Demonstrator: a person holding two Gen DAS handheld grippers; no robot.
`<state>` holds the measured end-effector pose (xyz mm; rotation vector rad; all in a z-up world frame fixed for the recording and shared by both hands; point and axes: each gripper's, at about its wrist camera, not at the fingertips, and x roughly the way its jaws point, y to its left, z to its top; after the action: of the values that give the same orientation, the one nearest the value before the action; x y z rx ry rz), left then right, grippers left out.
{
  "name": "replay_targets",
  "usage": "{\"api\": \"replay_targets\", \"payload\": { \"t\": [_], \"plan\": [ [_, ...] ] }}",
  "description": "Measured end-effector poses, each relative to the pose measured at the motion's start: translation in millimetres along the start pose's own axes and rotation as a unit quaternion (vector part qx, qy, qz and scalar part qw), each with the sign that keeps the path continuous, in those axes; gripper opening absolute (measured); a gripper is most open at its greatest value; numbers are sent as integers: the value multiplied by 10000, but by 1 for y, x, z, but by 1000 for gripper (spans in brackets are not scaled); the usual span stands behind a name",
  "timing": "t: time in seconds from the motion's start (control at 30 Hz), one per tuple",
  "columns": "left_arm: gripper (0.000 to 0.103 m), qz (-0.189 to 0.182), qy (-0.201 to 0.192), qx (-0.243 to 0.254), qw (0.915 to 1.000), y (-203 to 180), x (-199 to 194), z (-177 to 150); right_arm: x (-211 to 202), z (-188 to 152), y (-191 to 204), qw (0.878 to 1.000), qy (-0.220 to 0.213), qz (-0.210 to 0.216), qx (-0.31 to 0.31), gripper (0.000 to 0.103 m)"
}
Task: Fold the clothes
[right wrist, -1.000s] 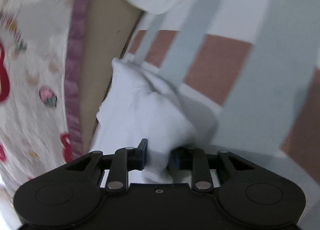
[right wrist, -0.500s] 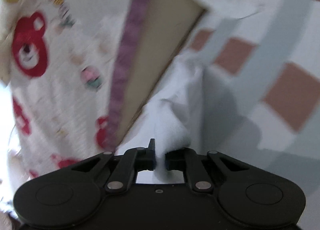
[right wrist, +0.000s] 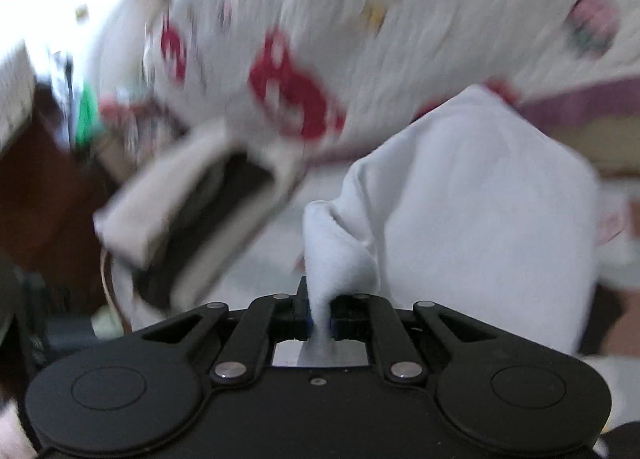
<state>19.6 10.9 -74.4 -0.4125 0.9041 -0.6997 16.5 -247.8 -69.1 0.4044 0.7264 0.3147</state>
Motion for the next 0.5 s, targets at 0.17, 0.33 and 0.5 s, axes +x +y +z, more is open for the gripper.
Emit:
{"api": "replay_targets", "payload": {
  "t": [0.17,0.33,0.5],
  "plan": [
    [41,65,313,-617,9976,30,17,-12,73,-46,-2,9930,1040,-510,-242,10],
    [41,-34,281,-579,9979,31,19,-11,67,-56,-3,9927,892,-611,-533,10],
    [41,-139,306,-468,9983,25,23,-12,65,-51,1,9915,832,-558,-832,10]
  ]
}}
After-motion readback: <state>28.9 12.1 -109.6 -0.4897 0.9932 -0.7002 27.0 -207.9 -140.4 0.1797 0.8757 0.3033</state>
